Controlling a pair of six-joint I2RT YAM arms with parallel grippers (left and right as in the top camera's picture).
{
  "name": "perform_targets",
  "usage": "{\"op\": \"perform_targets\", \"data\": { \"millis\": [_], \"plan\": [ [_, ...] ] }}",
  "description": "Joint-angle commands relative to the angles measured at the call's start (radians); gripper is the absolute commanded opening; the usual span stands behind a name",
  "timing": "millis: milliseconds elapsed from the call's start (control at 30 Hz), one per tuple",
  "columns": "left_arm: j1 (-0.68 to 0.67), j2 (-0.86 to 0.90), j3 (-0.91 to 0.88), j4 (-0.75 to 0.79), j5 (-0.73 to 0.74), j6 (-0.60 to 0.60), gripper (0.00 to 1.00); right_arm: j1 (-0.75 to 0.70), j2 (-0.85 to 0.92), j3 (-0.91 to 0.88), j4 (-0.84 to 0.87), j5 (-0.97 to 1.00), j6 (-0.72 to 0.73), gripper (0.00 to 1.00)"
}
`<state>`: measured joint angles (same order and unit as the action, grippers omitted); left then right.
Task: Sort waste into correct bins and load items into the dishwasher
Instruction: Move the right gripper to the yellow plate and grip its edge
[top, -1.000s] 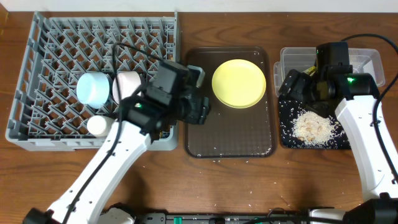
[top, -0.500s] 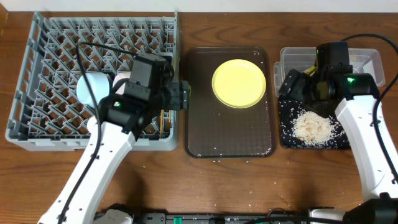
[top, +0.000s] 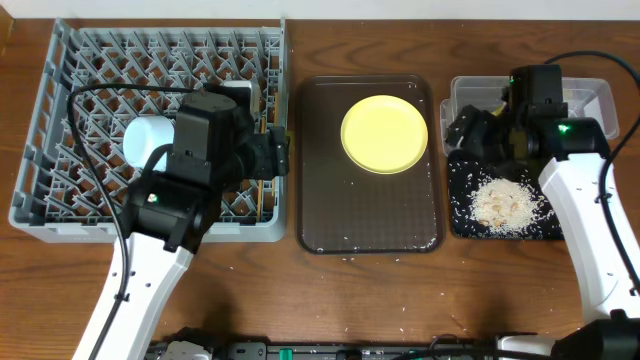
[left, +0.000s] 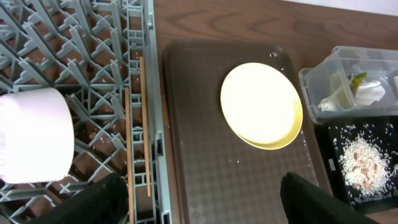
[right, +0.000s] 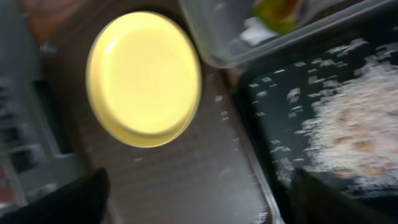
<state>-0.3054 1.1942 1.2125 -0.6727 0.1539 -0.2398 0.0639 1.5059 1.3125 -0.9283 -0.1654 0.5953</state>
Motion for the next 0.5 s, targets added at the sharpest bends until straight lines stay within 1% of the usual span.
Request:
{"op": "perform_targets", "data": {
  "millis": [0, 33, 100, 233, 300, 333, 400, 433, 467],
  "plan": [
    [0.004, -0.013, 0.019, 0.002, -0.006, -0.009, 0.81, 0.077, -0.004, -0.001, 0.008, -0.095, 0.03, 0.79],
    [0.004, -0.013, 0.019, 0.002, -0.006, -0.009, 0.81, 0.108, 0.004, -0.002, 0.008, -0.08, 0.053, 0.75],
    [0.004, -0.013, 0.019, 0.002, -0.006, -0.009, 0.81, 0.169, 0.022, -0.008, 0.003, -0.023, 0.126, 0.7],
    [0.004, -0.012, 0.019, 0.0, -0.005, -0.009, 0.82, 0.281, 0.076, -0.027, 0.011, 0.175, 0.332, 0.66],
    [0.004, -0.012, 0.019, 0.0, -0.005, -0.009, 0.82, 0.317, 0.116, -0.034, 0.031, 0.243, 0.397, 0.6],
    [0.004, -0.012, 0.018, 0.0, -0.005, -0.009, 0.82, 0.327, 0.138, -0.034, 0.037, 0.255, 0.425, 0.58],
    [0.004, -0.012, 0.018, 0.0, -0.005, -0.009, 0.82, 0.337, 0.189, -0.034, 0.055, 0.254, 0.476, 0.57],
    [0.004, -0.012, 0.019, 0.0, -0.005, -0.009, 0.82, 0.338, 0.246, -0.034, 0.071, 0.249, 0.516, 0.53],
    [0.004, -0.012, 0.019, 0.0, -0.005, -0.009, 0.82, 0.336, 0.272, -0.034, 0.083, 0.241, 0.527, 0.51]
  ]
}}
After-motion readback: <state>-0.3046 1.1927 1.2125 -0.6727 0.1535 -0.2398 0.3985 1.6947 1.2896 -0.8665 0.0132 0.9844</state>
